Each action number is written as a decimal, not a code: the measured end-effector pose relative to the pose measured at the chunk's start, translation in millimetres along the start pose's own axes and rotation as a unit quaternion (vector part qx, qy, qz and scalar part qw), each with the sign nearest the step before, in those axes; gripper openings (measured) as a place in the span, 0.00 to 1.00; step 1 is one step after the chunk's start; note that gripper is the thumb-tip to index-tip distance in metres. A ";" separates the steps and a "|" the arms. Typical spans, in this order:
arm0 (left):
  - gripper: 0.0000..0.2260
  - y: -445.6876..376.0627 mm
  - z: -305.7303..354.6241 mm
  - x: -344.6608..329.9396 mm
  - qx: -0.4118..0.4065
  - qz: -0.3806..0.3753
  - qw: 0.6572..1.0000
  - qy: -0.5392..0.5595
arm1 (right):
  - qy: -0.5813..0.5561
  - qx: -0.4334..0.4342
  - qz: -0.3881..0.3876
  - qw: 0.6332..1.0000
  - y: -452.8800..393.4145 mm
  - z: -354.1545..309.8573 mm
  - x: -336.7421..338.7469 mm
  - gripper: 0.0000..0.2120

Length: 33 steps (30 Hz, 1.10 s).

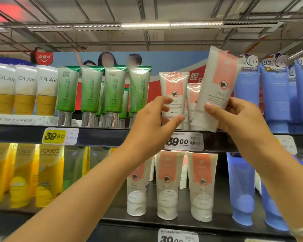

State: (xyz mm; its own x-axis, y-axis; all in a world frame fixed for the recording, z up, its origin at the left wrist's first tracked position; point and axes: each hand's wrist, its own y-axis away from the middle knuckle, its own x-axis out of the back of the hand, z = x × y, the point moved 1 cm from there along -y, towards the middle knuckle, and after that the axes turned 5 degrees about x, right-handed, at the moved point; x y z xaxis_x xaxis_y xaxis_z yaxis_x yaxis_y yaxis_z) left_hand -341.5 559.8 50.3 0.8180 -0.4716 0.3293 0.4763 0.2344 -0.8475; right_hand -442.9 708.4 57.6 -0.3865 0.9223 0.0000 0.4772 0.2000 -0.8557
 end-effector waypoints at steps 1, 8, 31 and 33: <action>0.18 6.2 1.2 1.1 0.007 -0.007 0.999 0.034 | -0.027 -0.003 -0.009 1.000 7.7 -3.6 -2.9 0.14; 0.16 71.2 -11.1 -10.2 0.142 -0.088 0.936 0.310 | -0.091 -0.063 -0.037 0.993 77.4 -2.5 -30.4 0.22; 0.18 268.2 -103.1 18.6 0.445 -0.157 0.689 0.550 | -0.153 -0.334 0.057 0.928 274.5 36.2 -114.8 0.20; 0.19 279.1 -109.1 23.4 0.460 -0.156 0.683 0.545 | -0.160 -0.346 0.067 0.922 286.7 36.4 -121.4 0.19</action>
State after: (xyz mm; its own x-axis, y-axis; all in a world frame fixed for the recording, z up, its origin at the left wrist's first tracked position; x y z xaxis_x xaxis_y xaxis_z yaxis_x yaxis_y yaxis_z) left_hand -224.6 521.5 -223.9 0.1422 -0.8563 -0.4966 0.9841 0.1763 -0.0223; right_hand -287.9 641.7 -206.5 -0.4474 0.8317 -0.3287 0.8843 0.3566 -0.3013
